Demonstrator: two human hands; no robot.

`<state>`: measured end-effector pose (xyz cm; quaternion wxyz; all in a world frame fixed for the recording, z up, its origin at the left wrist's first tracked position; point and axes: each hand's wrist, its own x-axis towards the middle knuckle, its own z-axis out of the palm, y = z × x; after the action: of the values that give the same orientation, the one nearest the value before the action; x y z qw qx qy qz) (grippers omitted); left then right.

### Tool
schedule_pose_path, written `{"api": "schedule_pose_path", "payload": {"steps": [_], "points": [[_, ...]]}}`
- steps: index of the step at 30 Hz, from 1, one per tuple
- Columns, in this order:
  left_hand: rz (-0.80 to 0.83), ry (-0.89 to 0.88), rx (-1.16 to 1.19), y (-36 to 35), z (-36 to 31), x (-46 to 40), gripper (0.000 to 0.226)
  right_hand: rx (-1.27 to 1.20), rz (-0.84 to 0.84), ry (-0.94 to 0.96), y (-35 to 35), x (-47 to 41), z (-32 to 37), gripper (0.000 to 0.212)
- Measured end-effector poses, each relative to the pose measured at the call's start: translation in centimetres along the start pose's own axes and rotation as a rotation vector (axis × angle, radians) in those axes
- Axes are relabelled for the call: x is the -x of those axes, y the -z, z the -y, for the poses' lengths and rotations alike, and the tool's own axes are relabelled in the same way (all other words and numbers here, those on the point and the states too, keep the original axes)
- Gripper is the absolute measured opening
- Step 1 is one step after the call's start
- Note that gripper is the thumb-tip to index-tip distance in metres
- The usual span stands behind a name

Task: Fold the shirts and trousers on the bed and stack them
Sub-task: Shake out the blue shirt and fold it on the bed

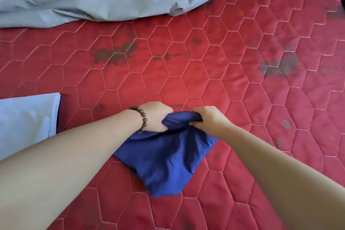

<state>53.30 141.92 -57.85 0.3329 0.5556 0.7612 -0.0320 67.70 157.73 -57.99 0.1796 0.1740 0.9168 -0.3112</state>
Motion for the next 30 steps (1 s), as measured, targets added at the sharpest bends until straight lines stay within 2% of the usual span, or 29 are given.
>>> {"api": "schedule_pose_path", "payload": {"steps": [2,4,7,10,14,17,20,23,25,27,30], "points": [[-0.11,0.047,0.041,1.7,0.6,1.0,0.033,0.021,-0.047,0.041,1.8,-0.2,1.2,0.016],[-0.265,0.063,-0.023,4.7,0.8,2.1,0.032,0.067,-0.149,0.081,4.2,-0.2,2.9,0.013],[-0.572,0.024,-0.19,10.1,0.3,4.0,0.016,0.171,-0.402,0.163,8.8,0.4,6.0,0.011],[-0.871,0.004,-0.365,14.2,-0.3,6.1,0.025,0.333,-0.68,0.302,12.7,1.6,8.8,0.02],[-1.065,0.032,-0.455,14.2,-0.9,7.7,0.031,0.518,-0.857,0.347,13.2,2.7,9.4,0.025],[-1.041,0.101,-0.507,9.2,-0.4,7.3,0.029,0.597,-0.83,0.311,9.4,2.8,7.4,0.027],[-0.823,0.13,-0.467,1.9,-0.1,6.3,0.029,0.631,-0.695,0.246,3.5,2.5,4.7,0.027],[-0.581,0.154,-0.371,-4.4,-1.0,5.9,0.023,0.682,-0.453,0.223,-2.2,3.2,2.7,0.038],[-0.478,0.176,-0.284,-7.2,-1.7,6.1,0.038,0.692,-0.359,0.187,-4.7,4.0,1.7,0.04],[-0.466,0.199,-0.243,-8.6,-2.0,6.5,0.049,0.685,-0.347,0.15,-5.9,4.4,1.2,0.039],[-0.549,0.181,-0.265,-8.6,-2.2,6.5,0.031,0.692,-0.346,0.159,-6.0,4.3,0.9,0.038]]}}
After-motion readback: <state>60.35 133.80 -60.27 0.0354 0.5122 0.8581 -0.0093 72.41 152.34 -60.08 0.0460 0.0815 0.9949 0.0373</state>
